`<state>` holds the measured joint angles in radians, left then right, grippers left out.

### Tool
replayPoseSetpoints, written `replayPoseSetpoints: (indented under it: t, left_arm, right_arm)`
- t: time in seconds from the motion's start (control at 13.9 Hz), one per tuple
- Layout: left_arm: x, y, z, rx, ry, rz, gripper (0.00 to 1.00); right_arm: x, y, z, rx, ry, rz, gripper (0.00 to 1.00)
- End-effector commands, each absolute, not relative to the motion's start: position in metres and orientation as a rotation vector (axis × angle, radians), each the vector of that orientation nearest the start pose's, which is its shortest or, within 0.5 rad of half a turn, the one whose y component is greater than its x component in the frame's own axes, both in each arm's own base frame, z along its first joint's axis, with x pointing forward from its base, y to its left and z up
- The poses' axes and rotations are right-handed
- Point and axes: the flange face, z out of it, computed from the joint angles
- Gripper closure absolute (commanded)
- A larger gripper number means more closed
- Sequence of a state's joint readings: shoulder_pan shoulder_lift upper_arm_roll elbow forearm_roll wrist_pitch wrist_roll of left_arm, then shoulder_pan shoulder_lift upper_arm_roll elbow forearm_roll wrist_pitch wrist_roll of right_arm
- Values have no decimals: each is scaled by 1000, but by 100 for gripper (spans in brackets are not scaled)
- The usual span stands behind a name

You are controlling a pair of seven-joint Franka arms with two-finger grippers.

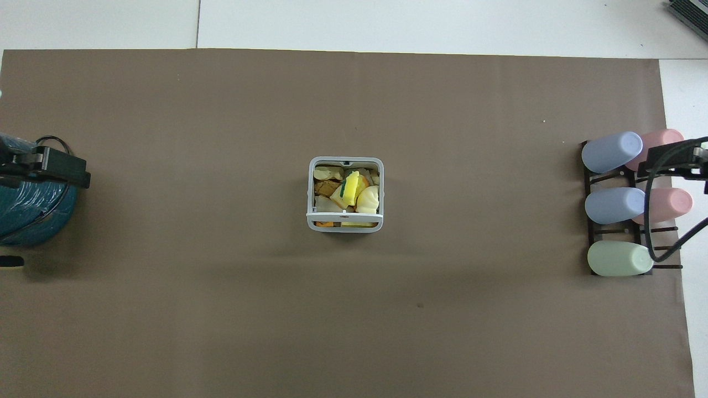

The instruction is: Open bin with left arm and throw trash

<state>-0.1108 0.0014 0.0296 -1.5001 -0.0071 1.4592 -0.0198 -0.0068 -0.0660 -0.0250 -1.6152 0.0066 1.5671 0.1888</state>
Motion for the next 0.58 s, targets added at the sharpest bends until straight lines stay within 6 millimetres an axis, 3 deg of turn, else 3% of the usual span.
replayPoseSetpoints:
  t: [0.0, 0.51]
  left_arm:
    - [531, -39, 647, -3150, 88, 66, 0]
    - [528, -38, 640, -3151, 83, 59, 0]
  right_arm:
    - [526, -19, 638, -3107, 303, 4, 0]
    - [523, -19, 639, -3096, 303, 41, 0]
